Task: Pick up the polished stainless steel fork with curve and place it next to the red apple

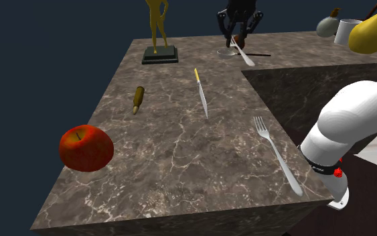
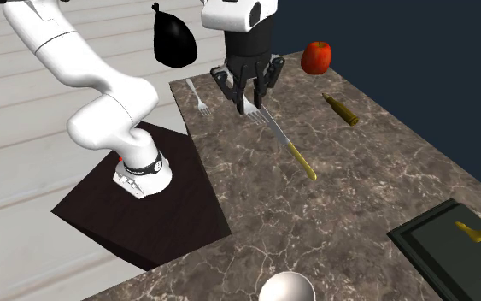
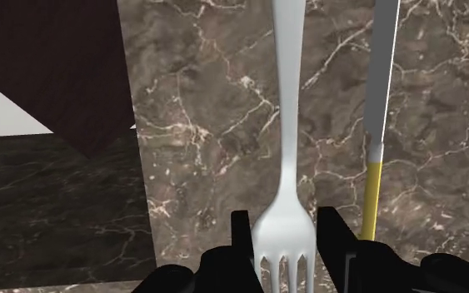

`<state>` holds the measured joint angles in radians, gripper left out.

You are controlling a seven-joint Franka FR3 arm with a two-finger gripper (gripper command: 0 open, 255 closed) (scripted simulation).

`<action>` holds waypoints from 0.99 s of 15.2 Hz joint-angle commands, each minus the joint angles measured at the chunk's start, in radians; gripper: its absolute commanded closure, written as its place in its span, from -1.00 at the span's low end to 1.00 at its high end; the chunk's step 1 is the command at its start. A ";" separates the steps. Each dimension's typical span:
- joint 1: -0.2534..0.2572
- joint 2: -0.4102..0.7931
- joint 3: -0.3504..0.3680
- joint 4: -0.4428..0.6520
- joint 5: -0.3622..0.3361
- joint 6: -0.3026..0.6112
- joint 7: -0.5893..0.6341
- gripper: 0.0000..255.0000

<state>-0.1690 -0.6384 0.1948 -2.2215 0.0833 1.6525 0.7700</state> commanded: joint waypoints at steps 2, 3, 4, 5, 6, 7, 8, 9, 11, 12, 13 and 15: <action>0.021 0.006 0.059 0.015 0.030 -0.006 0.071 1.00; 0.028 0.008 0.080 0.021 0.040 -0.007 0.096 1.00; 0.035 0.012 0.101 0.027 0.050 -0.009 0.120 1.00; 0.041 0.016 0.122 0.035 0.059 -0.010 0.145 1.00; 0.047 0.022 0.143 0.044 0.068 -0.011 0.170 1.00; 0.053 0.029 0.165 0.054 0.077 -0.011 0.195 1.00; 0.058 0.037 0.187 0.065 0.085 -0.012 0.220 1.00; 0.062 0.046 0.208 0.077 0.092 -0.012 0.245 1.00; 0.071 0.068 0.253 0.104 0.104 -0.011 0.297 1.00; 0.074 0.081 0.276 0.119 0.109 -0.011 0.323 1.00; 0.077 0.095 0.299 0.135 0.114 -0.010 0.349 1.00; 0.080 0.126 0.347 0.171 0.119 -0.009 0.403 1.00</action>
<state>-0.0915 -0.5244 0.5192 -2.0626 0.1985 1.6404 1.1459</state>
